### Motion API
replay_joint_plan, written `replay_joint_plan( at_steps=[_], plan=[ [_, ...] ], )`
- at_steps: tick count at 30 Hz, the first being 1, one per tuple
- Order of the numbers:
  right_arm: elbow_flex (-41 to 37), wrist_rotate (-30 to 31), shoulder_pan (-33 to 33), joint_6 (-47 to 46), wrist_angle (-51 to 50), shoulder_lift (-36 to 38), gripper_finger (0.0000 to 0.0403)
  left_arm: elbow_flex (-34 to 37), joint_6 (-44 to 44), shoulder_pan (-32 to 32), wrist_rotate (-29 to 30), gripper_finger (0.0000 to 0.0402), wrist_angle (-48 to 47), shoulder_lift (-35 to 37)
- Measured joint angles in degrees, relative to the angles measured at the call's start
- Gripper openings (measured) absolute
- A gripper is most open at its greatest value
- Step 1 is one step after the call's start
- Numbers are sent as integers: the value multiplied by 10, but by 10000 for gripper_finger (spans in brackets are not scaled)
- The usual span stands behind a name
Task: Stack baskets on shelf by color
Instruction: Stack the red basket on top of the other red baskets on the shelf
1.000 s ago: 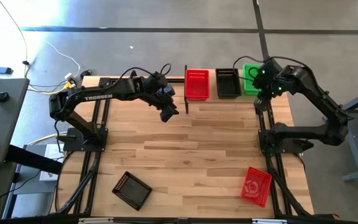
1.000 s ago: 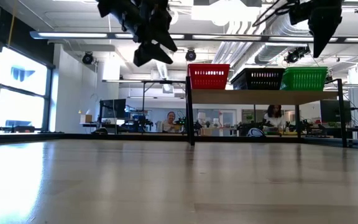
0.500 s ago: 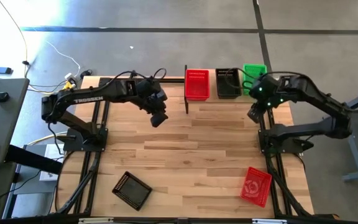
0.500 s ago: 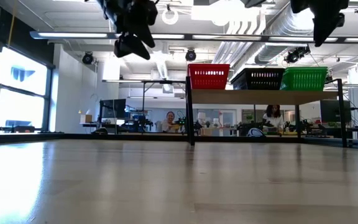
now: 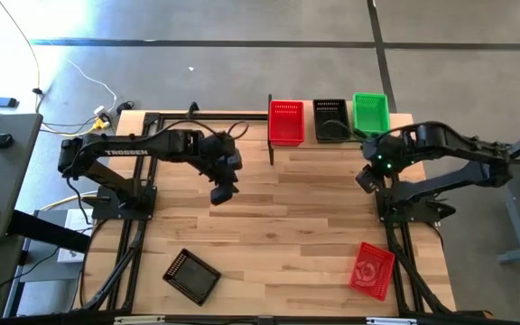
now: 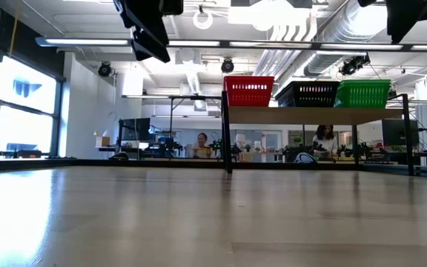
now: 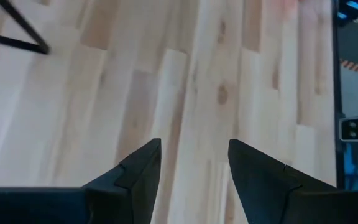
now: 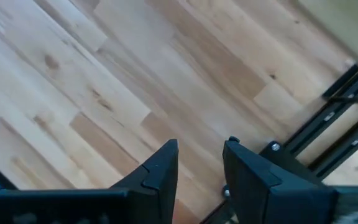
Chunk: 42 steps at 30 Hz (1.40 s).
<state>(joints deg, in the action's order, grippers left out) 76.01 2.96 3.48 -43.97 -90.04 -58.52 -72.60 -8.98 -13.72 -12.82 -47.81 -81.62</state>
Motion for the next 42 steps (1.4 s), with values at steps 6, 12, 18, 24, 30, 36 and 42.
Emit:
replay_joint_plan(
  at_steps=[6, 12, 18, 24, 30, 36, 42],
  plan=[
    [0, -2, -67, -87, 0, -5, 113, 0, -8, 47, 0, 177, -5, 0],
    [0, -23, -137, -180, 0, -21, 113, 0, -9, 92, 0, 177, -15, 0],
    [0, -45, -219, -253, 1, -60, 113, 0, -18, 137, 18, 177, -24, 0],
    [0, -68, -292, -280, 32, -113, 113, 0, -19, 179, 19, 177, -26, 0],
    [0, -79, -351, -308, 35, -164, 113, 0, -19, 206, 19, 177, -26, 0],
    [0, -88, -405, -306, 35, -209, 113, 0, -19, 216, 19, 177, -26, 0],
    [0, -85, -446, -302, 31, -239, 113, 0, -27, 217, 19, 177, -25, 0]
  ],
)
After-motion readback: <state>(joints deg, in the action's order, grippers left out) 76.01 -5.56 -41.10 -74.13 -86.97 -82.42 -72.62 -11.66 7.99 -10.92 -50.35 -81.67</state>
